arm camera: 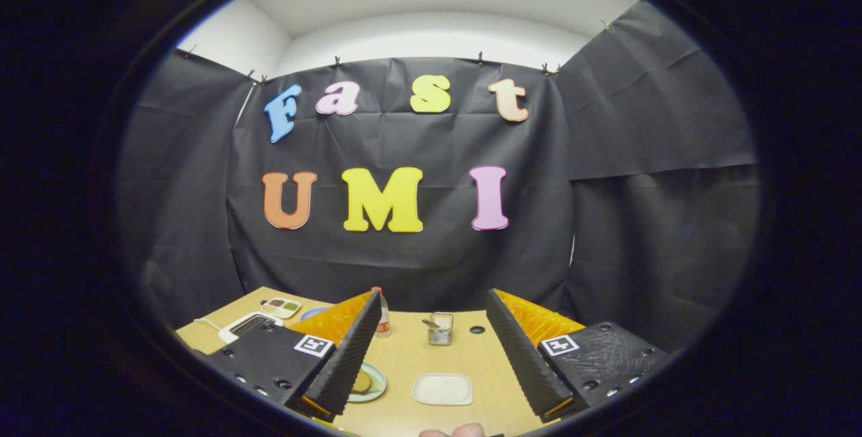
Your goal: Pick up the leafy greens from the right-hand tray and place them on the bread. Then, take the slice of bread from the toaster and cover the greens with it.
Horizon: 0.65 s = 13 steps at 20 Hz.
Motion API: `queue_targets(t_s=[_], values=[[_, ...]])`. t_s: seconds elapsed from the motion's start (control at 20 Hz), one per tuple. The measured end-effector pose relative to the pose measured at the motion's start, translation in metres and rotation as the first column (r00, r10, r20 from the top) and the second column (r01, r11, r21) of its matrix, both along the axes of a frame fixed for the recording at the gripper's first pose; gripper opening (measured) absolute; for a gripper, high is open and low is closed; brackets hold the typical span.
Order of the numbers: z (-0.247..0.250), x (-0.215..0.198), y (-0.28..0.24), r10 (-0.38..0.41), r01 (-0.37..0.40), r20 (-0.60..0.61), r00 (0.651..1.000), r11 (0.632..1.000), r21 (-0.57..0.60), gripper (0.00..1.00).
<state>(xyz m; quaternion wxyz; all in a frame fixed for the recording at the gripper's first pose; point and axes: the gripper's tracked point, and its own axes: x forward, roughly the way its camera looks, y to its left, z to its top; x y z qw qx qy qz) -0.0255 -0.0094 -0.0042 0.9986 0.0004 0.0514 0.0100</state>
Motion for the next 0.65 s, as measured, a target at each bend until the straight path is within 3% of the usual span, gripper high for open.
queue_targets(t_s=[0.65], values=[[-0.005, 0.006, -0.008, -0.016, 0.016, -0.007, 1.000, 0.999, 0.044, 0.96]])
